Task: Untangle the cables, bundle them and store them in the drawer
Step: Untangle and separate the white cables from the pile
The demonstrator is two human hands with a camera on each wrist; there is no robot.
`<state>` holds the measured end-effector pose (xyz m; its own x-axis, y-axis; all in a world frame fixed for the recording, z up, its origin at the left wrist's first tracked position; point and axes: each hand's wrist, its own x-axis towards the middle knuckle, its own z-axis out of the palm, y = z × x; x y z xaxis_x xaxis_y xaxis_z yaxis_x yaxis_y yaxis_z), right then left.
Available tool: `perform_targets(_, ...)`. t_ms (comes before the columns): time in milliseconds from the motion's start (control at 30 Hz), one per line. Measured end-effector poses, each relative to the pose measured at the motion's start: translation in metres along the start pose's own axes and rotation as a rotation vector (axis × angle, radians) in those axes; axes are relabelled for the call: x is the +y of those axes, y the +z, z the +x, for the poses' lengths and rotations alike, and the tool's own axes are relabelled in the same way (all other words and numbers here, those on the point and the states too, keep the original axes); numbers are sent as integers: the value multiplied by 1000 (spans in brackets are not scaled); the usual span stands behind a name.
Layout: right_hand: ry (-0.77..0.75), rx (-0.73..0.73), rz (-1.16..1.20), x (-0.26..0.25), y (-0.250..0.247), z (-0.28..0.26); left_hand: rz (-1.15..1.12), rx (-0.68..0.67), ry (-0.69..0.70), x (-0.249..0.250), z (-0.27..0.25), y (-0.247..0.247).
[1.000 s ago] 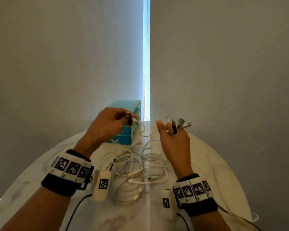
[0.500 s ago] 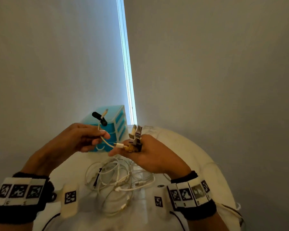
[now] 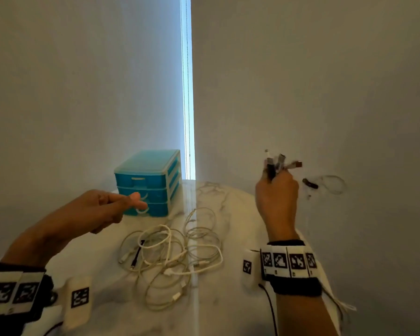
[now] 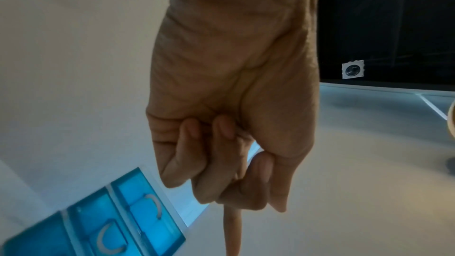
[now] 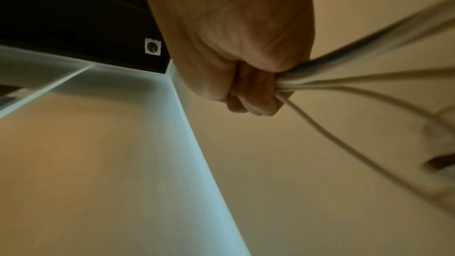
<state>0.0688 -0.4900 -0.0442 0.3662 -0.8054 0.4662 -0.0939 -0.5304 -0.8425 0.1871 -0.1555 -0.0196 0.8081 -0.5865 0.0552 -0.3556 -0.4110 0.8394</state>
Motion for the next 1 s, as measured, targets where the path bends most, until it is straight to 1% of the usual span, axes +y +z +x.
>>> perform_targets(67,-81,-191,59,-8,26,-23,-5,-7,66,8,4,13)
perform_targets(133,-146,-364,67,-13,52,-44,-34,-3,136,19,5,29)
perform_targets(200,-186,-473,63,-15,61,-55,-70,10,200,30,4,43)
perform_targets(233,-210,-494,48,-15,63,-58,-84,35,225,34,5,48)
perform_targets(333,-263,-482,-8,-12,63,-62,-74,120,293,42,13,57)
perform_targets(400,-273,-498,-42,-7,65,-64,-1,120,336,45,19,61)
perform_targets(533,-360,-537,-108,2,69,-67,160,11,420,49,25,70)
perform_targets(633,-405,-589,-132,3,68,-66,215,-86,466,52,29,71)
perform_targets(700,-427,-606,-142,4,69,-67,250,-111,508,54,32,72)
perform_targets(767,-438,-604,-166,5,72,-67,273,-84,509,58,34,73)
perform_targets(867,-446,-583,-186,5,75,-69,285,-42,470,65,36,77)
perform_targets(1000,-389,-559,-40,3,75,-71,259,2,488,68,39,82)
